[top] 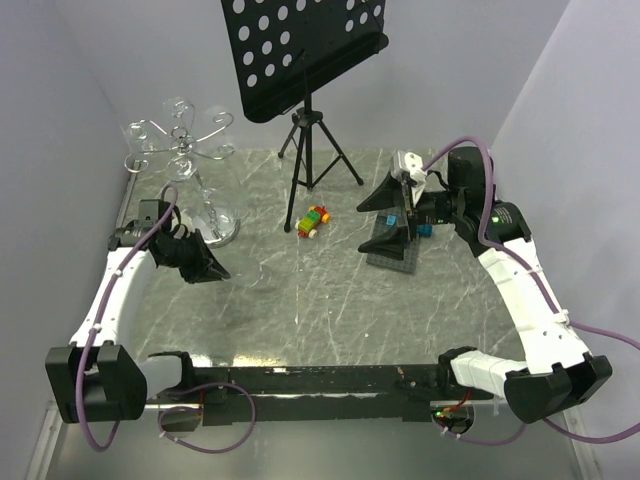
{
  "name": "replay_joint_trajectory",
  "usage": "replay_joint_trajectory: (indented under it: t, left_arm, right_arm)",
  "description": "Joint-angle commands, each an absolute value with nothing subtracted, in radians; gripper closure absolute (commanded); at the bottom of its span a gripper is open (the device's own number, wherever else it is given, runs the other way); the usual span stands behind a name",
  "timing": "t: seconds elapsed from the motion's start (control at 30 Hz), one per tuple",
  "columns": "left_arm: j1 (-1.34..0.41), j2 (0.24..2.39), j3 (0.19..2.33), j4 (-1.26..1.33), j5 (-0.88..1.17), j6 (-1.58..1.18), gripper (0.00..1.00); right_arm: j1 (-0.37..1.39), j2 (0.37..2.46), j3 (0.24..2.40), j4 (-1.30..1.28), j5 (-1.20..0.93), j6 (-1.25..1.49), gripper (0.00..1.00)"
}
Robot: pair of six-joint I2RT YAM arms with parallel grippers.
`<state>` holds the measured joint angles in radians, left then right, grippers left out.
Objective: Place the wine glass upside down on the wine glass rack
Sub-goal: Turn the wine glass upside down at the wine rack.
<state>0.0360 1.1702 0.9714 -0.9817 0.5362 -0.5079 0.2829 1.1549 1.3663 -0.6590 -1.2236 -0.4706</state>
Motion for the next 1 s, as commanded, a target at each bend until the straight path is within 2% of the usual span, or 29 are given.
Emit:
replay_joint_trajectory:
  t: [0.0,0.57,0.97]
  left_arm:
    - [0.014,1.132,0.977,-0.973,0.643,-0.523,0.99]
    - [-0.057,1.137,0.988,-0.963,0.696,-0.526,0.99]
    - [-0.064,1.127,0.98,-0.982,0.693,-0.529,0.99]
  right_arm:
    - [0.296,1.163,1.381,-0.725,-1.264,-0.57,0.0]
    - [0.356,1.198,1.411,-0.914,-1.221,-0.779,0.0]
    - [0.38,1.204,1.408,-0.919,-1.21,-0.79,0.0]
